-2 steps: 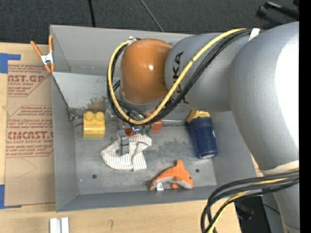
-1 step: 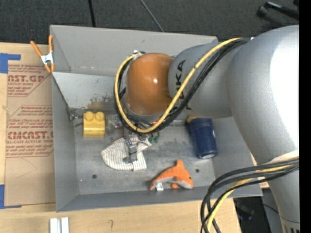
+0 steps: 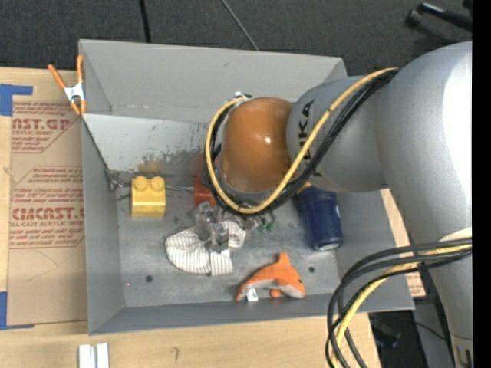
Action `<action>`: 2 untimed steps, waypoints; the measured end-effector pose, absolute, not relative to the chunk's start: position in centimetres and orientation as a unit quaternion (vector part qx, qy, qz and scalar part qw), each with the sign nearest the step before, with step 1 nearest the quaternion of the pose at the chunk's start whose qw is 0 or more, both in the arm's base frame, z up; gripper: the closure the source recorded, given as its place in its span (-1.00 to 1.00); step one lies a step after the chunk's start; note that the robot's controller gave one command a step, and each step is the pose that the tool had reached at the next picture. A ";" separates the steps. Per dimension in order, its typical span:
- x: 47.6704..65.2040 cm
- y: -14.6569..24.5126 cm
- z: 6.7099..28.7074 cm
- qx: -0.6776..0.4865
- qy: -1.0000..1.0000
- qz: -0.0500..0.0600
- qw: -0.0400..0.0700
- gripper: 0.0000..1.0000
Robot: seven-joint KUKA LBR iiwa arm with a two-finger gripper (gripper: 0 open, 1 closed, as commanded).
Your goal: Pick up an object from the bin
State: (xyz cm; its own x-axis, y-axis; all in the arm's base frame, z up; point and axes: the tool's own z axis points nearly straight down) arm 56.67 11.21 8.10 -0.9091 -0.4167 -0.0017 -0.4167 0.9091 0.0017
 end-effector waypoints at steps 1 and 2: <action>56.7 11.2 8.1 -0.213 0.977 0.001 0.001 1.00; 52.5 10.0 15.3 -0.204 0.979 0.001 0.000 1.00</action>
Offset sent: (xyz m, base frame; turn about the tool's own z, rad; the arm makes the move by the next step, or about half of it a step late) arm -0.0417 -0.0132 0.0728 0.0206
